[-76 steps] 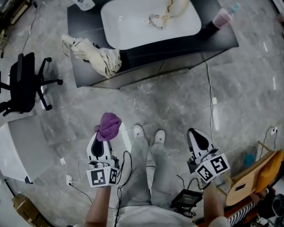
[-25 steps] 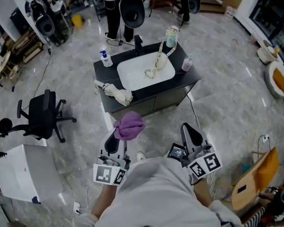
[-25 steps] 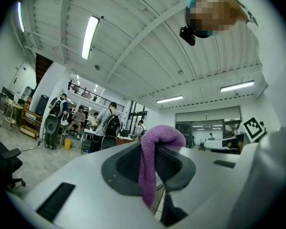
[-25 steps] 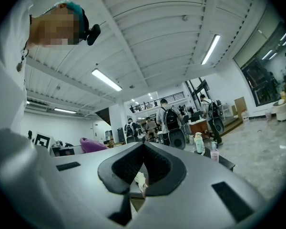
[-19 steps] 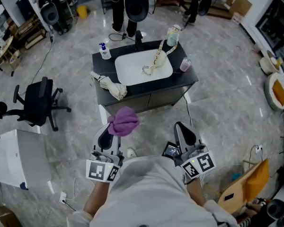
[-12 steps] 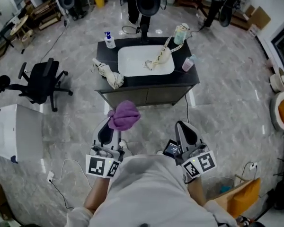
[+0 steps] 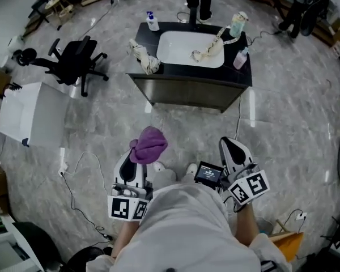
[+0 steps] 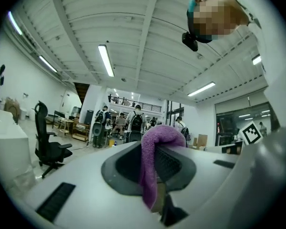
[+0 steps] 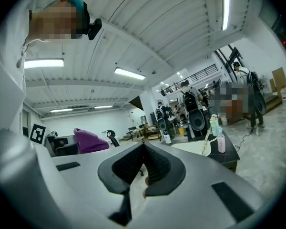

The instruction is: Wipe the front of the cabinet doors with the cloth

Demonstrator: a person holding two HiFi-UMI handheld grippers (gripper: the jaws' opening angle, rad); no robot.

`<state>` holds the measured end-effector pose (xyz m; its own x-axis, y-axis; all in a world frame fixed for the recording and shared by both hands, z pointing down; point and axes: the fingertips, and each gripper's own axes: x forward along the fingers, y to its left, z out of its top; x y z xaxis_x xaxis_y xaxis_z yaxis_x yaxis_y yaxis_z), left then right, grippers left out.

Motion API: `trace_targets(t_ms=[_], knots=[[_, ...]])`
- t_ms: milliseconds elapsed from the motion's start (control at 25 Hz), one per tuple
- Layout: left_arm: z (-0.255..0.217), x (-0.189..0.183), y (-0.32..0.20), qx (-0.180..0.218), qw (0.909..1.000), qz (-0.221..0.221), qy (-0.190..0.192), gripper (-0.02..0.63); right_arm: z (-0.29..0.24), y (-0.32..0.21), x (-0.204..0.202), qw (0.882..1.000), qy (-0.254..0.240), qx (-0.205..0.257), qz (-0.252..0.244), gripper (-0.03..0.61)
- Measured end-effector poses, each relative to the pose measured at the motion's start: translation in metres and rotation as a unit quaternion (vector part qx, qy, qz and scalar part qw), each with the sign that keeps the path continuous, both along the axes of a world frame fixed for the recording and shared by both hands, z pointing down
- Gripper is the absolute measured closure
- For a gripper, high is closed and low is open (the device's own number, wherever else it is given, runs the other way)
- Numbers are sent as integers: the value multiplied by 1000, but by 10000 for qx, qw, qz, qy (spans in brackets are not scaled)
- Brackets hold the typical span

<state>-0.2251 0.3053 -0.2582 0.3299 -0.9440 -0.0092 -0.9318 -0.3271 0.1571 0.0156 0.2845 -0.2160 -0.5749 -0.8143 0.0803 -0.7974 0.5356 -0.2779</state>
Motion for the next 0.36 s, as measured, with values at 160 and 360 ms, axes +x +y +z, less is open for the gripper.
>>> trace_targets(t_ms=[160,360], knots=[[11,-14,29,-109,9991,-397,138,561,0,17,-5,9996,-202,147,-100,552],[22,-6,60,7,9996,-244,128,561,13,52,0,9993,-318,172,65,554]])
